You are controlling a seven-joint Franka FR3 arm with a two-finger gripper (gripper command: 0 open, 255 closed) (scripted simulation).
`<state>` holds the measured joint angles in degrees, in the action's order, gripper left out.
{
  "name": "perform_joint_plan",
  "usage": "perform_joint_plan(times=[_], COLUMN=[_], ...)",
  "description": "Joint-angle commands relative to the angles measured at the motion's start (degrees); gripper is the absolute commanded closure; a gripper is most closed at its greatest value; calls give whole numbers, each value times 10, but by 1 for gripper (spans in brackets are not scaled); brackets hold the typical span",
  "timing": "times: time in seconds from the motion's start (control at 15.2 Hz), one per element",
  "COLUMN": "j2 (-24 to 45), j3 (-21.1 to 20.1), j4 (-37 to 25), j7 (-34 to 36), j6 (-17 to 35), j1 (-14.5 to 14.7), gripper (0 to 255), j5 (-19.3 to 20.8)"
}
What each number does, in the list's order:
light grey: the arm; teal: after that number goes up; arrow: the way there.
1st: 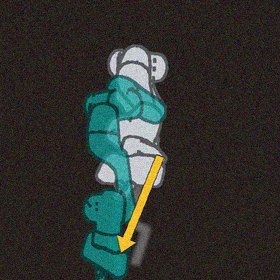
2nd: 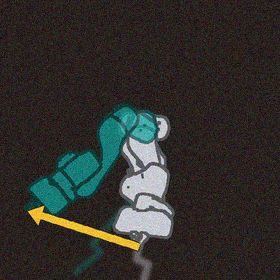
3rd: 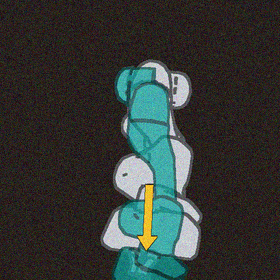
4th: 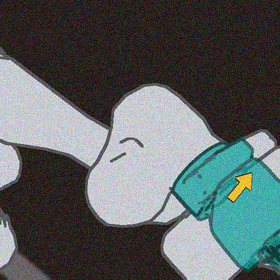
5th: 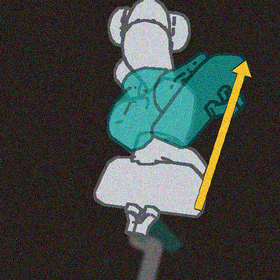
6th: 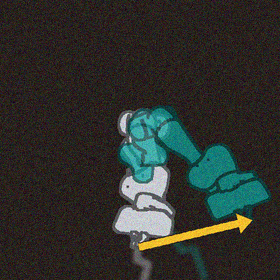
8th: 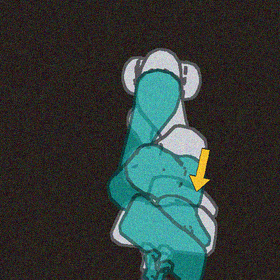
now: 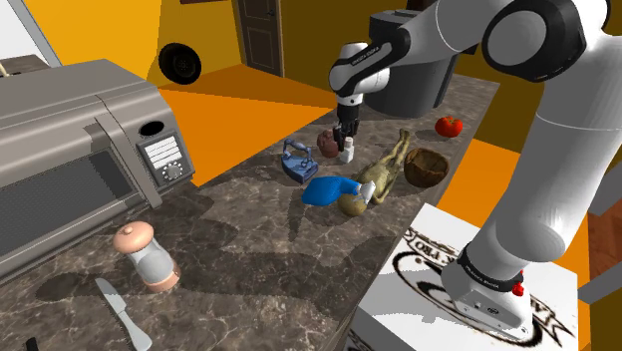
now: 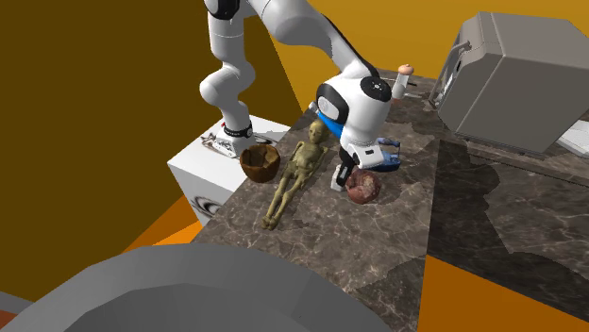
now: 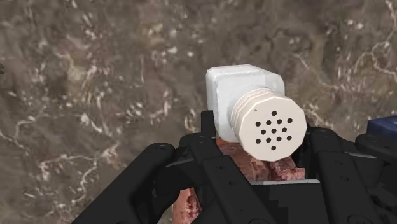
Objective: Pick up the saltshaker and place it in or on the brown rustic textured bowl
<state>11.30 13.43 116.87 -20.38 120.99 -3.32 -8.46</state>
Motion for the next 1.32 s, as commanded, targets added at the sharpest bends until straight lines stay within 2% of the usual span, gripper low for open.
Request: perform_joint_plan(times=[0.0, 1.25], j2=[-6, -62], j3=[1, 4], j4=[-5, -86], j7=[2, 24], j6=[-11, -145], j1=[0, 2], gripper=[255, 255], j5=[2, 24])
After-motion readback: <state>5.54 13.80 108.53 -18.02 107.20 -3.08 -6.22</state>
